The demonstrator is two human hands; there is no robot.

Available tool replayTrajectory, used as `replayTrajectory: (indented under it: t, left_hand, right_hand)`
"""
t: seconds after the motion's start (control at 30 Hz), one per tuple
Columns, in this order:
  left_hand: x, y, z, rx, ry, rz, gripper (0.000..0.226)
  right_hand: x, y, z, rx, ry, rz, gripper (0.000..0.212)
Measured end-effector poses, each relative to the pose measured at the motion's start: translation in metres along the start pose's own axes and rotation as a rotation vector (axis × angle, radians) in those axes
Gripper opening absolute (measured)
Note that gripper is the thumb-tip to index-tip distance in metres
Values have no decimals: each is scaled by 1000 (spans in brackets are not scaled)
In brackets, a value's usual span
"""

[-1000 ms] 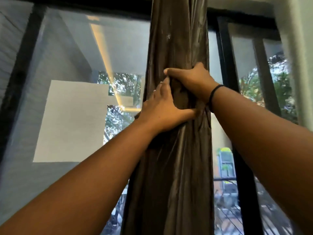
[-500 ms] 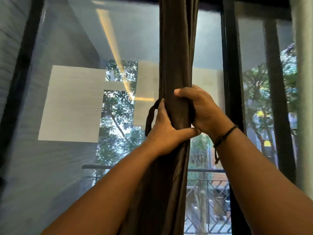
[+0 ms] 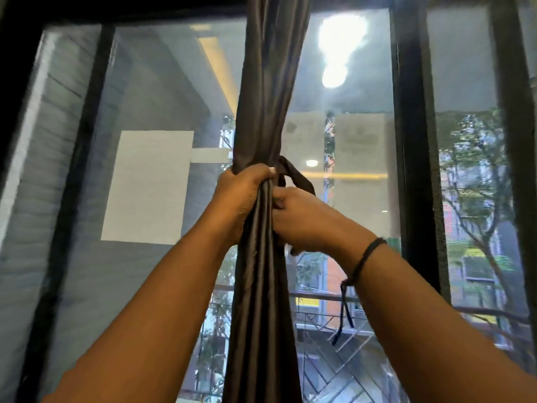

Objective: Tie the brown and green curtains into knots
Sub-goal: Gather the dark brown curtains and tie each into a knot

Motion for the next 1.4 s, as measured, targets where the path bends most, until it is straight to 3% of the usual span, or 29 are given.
replayTrajectory:
  t: [0.07, 0.1, 0.13, 0.27, 0.33, 0.4, 0.5, 0.6, 0.67, 0.77, 0.93, 1.0, 1.07, 1.13, 1.27, 1.33, 1.4]
  left_hand:
    - [5, -4, -5, 7, -36, 11, 14]
    - [5, -4, -6, 2, -43, 0, 15]
    - [4, -3, -6, -15, -47, -17, 19]
    - [-5, 2, -8, -116, -66, -71, 33]
    - [-3, 2, -11, -108, -53, -72, 20]
    - [1, 2, -12, -86, -49, -103, 13]
    - [3, 1, -12, -120, -102, -197, 17]
    - [9, -4, -11, -147, -206, -229, 30]
    - [14, -10, -10, -152, -298, -215, 34]
    - [18, -16, -7, -188, -439, -171, 23]
    - [5, -11, -3, -282, -634, -149, 50]
    - [0, -3, 1, -281, -553, -198, 53]
    - [-2, -2, 2, -244, -429, -232, 72]
    - [0, -1, 3, -244, -372, -245, 67]
    - [5, -3, 0, -246, -152, -411, 31]
    - [13, -2, 0, -185, 34, -462, 39]
    - [23, -1, 2, -145, 45, -486, 41]
  right_hand:
    - [2, 8, -2, -25, 63, -115, 23]
    - [5, 11, -3, -44, 54, -97, 21]
    - [8, 12, -2, -51, 54, -2, 20]
    - [10, 15, 4, -80, 220, 628, 21]
    - [5, 15, 9, -138, 221, 743, 41]
    - [3, 9, 16, -205, -2, 662, 53]
    - [9, -2, 21, -194, -218, 570, 35]
    - [22, -7, 14, -170, -170, 601, 19]
    - [30, -9, 9, -208, -126, 516, 15]
    - [31, -10, -7, -239, -112, 318, 24]
    - [33, -20, -32, -214, 142, 361, 39]
    - [29, -28, -36, -252, 153, 385, 51]
    - [25, -35, -39, -311, 181, 407, 66]
    - [23, -39, -41, -362, 224, 410, 73]
    - [20, -40, -43, -329, 23, 405, 36]
    - [18, -40, -43, -285, -140, 412, 24]
    - [17, -40, -42, -293, -206, 403, 23]
Point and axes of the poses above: each hand's wrist, its own y-axis away from the middle knuckle, its own x-axis out of the back of the hand, z = x × y, the point moved 3 cm from there along -y, towards the middle knuckle, and after that the axes turned 10 degrees about -y, right-handed, at the moved point
